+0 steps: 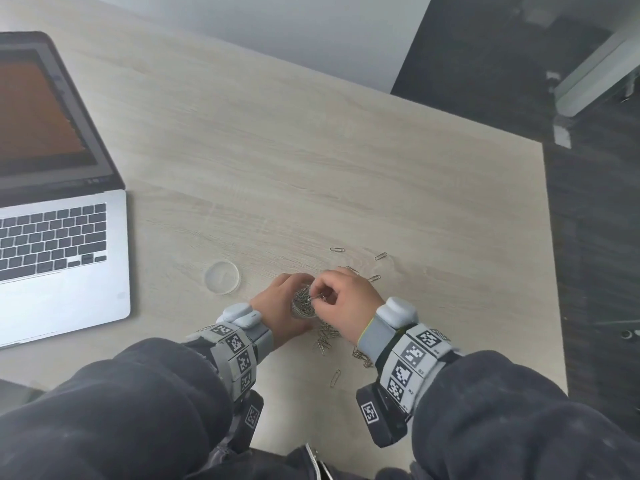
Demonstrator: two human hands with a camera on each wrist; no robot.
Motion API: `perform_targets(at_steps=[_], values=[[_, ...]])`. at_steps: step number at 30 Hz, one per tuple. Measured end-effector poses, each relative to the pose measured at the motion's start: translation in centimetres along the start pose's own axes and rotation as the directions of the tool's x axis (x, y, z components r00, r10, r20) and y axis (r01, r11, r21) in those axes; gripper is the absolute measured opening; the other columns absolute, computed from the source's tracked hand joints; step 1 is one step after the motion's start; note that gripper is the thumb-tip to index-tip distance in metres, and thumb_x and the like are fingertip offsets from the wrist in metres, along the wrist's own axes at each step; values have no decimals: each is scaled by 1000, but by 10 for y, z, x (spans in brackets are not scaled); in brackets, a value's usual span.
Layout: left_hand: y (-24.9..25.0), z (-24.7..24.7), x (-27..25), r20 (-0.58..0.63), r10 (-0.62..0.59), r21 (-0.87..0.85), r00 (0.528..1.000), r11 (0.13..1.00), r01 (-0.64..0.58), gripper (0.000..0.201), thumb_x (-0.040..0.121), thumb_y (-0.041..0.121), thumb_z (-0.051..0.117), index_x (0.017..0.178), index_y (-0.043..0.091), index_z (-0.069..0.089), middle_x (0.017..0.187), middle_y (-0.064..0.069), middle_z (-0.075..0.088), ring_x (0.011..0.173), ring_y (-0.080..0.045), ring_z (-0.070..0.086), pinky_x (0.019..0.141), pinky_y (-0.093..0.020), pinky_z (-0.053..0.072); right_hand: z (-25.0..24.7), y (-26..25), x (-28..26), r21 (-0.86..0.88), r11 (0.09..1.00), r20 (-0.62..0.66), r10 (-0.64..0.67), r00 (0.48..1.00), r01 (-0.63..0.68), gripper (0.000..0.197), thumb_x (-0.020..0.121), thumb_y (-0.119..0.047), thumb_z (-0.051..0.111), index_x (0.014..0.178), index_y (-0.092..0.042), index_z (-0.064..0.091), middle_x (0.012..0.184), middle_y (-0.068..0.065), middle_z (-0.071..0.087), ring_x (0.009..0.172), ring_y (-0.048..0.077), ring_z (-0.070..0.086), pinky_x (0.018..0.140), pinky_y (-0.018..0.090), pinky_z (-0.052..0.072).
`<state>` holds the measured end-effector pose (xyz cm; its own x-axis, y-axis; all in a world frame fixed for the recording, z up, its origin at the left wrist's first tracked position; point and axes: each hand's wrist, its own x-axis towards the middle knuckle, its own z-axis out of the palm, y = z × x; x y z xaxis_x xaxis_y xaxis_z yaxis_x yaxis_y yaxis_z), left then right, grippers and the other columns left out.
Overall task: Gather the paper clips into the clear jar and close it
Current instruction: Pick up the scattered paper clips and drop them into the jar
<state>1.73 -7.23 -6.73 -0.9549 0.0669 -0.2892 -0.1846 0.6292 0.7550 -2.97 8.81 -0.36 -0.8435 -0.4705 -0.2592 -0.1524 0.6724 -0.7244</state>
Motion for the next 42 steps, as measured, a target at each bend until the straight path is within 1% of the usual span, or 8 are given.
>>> perform_targets(at_steps=[5,9,14,18,28,32,37,42], values=[[-1,-1,1,16,3,-9,1000,1000,-3,68,56,54,67,121,41,50,119,11,54,106,-10,56,90,-34,49,-2,-1,1,2,1000,39,23,999,-23,11,78,-25,67,86,-32,66,92,-11,58,73,7,60,75,25,48],[-5,-2,0,6,11,12,1000,1000,-11,72,63,40,78,127,40,47,121,16,50,108,-8,57,92,-29,48,-23,21,3,-38,997,-68,64,996,-67,9,83,-27,64,91,-29,68,97,-10,59,77,7,60,77,27,50],[-4,-2,-1,14,10,25,1000,1000,-10,72,64,39,77,128,41,46,120,21,46,108,-4,54,92,-25,46,-55,70,16,-273,931,-144,209,967,-242,42,82,-17,56,124,-20,58,135,1,47,122,23,46,105,33,36],[-8,-2,0,27,4,21,1000,1000,-5,71,62,47,74,126,47,43,121,22,46,110,-6,56,94,-31,48,-66,87,18,-462,848,30,306,952,-258,67,82,-24,53,145,-22,31,156,-3,20,140,26,21,114,36,22],[-5,-4,9,26,-6,50,1000,999,5,72,61,47,74,124,48,41,120,22,47,108,-7,57,92,-32,50,-56,99,-38,-537,843,206,87,975,38,53,80,-32,49,133,-30,46,135,-11,43,125,17,37,100,37,40],[-1,0,11,7,-18,66,1000,998,17,70,61,42,77,122,47,43,119,18,48,105,-8,56,89,-30,49,-63,109,-63,-454,891,157,84,984,-4,51,79,-42,56,129,-34,51,129,-10,45,120,18,41,99,36,41],[5,6,10,20,-34,77,999,997,32,72,62,38,81,123,45,43,119,16,48,104,-9,55,90,-29,48,-62,114,-75,-484,863,84,210,974,-145,90,59,-71,65,138,-40,34,134,-12,35,122,17,35,98,36,42],[14,17,3,38,-21,97,999,995,17,72,63,34,81,124,43,45,119,16,46,105,-9,55,89,-28,48,-39,103,-81,-497,858,97,206,974,-132,95,53,-72,70,136,-44,32,129,-6,35,116,19,38,95,37,45]])
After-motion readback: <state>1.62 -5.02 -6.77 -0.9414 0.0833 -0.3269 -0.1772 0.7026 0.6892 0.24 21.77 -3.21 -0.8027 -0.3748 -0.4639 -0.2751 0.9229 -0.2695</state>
